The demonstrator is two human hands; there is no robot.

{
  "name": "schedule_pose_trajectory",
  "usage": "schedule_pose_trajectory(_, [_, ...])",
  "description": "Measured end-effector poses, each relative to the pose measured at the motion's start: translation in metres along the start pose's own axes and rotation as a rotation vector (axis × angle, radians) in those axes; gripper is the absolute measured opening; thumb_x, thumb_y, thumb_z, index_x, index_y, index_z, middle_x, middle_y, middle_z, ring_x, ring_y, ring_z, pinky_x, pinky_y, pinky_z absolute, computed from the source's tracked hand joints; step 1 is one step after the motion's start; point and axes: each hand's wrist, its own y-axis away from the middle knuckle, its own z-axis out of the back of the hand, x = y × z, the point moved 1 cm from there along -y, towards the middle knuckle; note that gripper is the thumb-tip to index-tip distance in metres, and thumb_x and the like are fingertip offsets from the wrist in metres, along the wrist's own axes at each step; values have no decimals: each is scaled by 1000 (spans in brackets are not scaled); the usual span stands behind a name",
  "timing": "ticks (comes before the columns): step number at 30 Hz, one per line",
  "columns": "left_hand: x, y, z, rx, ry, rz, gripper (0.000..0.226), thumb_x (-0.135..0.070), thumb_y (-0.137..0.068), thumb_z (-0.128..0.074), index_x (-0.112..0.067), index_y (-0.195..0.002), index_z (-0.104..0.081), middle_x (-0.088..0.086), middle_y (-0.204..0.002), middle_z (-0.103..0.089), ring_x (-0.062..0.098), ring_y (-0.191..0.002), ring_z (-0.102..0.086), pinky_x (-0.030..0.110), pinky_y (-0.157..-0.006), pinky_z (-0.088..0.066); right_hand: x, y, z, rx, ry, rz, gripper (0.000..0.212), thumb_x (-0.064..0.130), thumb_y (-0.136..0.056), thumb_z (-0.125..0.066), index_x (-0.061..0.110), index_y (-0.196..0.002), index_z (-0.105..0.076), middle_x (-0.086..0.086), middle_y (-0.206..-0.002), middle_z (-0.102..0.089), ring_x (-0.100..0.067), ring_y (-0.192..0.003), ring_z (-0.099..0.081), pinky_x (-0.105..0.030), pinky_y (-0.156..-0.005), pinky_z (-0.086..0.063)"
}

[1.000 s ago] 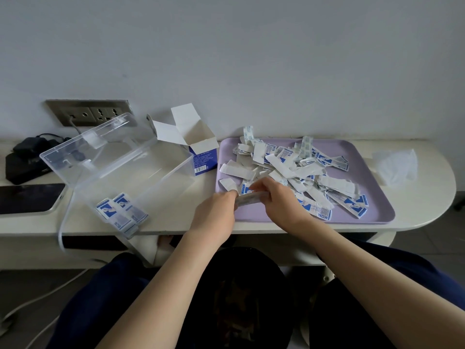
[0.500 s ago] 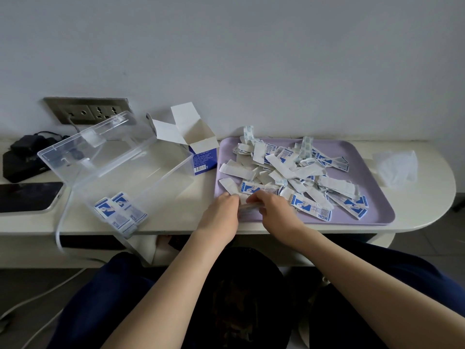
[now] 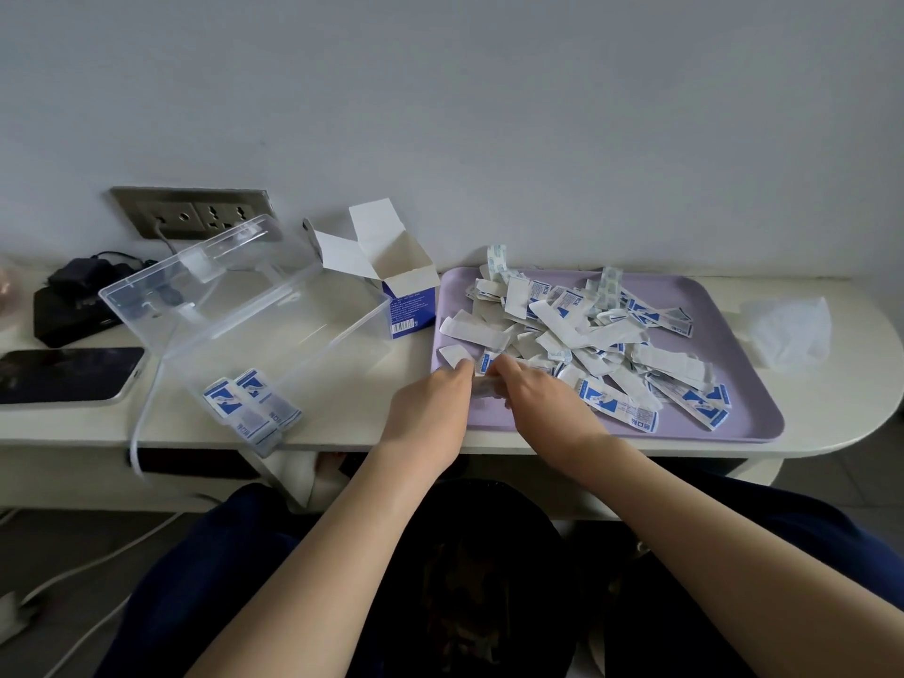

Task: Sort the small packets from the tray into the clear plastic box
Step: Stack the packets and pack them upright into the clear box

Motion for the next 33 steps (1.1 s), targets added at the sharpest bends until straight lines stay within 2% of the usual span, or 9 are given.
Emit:
schedule_pose_trajectory(2, [6, 3, 4, -4, 9, 17, 22, -3, -92, -41, -14, -110, -47, 6, -99, -58, 25, -77, -53, 29, -65, -39, 2, -2, 0, 11, -29, 25, 23, -3, -91, -39, 9, -110, -44, -9, -102, -60, -27, -84, -61, -37, -67, -47])
schedule_pose_trajectory(5, [18, 9, 13, -31, 37, 58, 20, -5, -92, -42, -16, -105, -52, 8, -98, -60, 26, -76, -52, 30, -64, -39, 5, -5, 0, -14, -86, 57, 10, 11, -95, -46, 8, -105, -48, -10, -97, -62, -31, -77, -59, -39, -64, -46])
schedule_pose_trajectory(10, [37, 22, 27, -90, 113, 117, 10, -13, -94, -46, -14, -99, -54, 7, -96, -63, 27, -76, -56, 33, -65, -42, 19, -7, 5, -27, -36, 62, 28, 37, -97, -41, 11, -101, -49, -11, -86, -64, -35, -76, -60, -44, -66, -50])
schedule_pose_trajectory(14, [51, 34, 37, -162, 118, 152, 9, -23, -96, -48, -16, -95, -54, 6, -94, -62, 25, -74, -51, 31, -63, -37, 31, -10, -2, -36, 66, 149, 14, 24, -98, -42, 15, -106, -49, -5, -97, -64, -31, -87, -61, -39, -66, -47])
schedule_pose_trajectory(17, [63, 46, 42, -223, 164, 141, 15, -30, -96, -49, -19, -87, -51, 1, -90, -66, 25, -81, -58, 31, -61, -38, 40, -9, -8, -43, 66, 285, 15, 17, -96, -45, 12, -105, -55, -5, -104, -59, -28, -94, -58, -39, -67, -46])
schedule_pose_trajectory(22, [73, 63, 49, -297, 219, 107, 17, -35, -95, -51, -21, -87, -55, -3, -86, -68, 22, -81, -61, 35, -65, -48, 56, -8, -8, -115, -129, 347, 19, 24, -96, -47, 9, -101, -59, -6, -98, -59, -25, -88, -56, -33, -69, -42])
schedule_pose_trajectory(25, [75, 68, 55, -329, 279, 89, 17, -37, -94, -51, -26, -82, -53, -3, -83, -66, 21, -79, -58, 32, -63, -43, 70, -11, 1, -213, -261, 368, 26, 28, -92, -47, 8, -97, -61, -1, -87, -59, -17, -82, -51, -26, -69, -39])
schedule_pose_trajectory(28, [79, 72, 63, -388, 313, 94, 13, -36, -94, -51, -28, -88, -60, -3, -81, -66, 19, -79, -59, 30, -63, -40, 87, -15, 7, -288, -316, 393, 34, 34, -91, -43, 7, -94, -63, 6, -81, -54, -10, -77, -45, -18, -64, -31])
schedule_pose_trajectory(33, [92, 71, 75, -434, 326, 143, 15, -37, -91, -55, -29, -89, -67, -4, -78, -66, 18, -79, -59, 29, -67, -44, 98, -25, 16, -289, -338, 384, 30, 34, -88, -49, 12, -94, -68, -3, -76, -62, -18, -67, -53, -34, -62, -45])
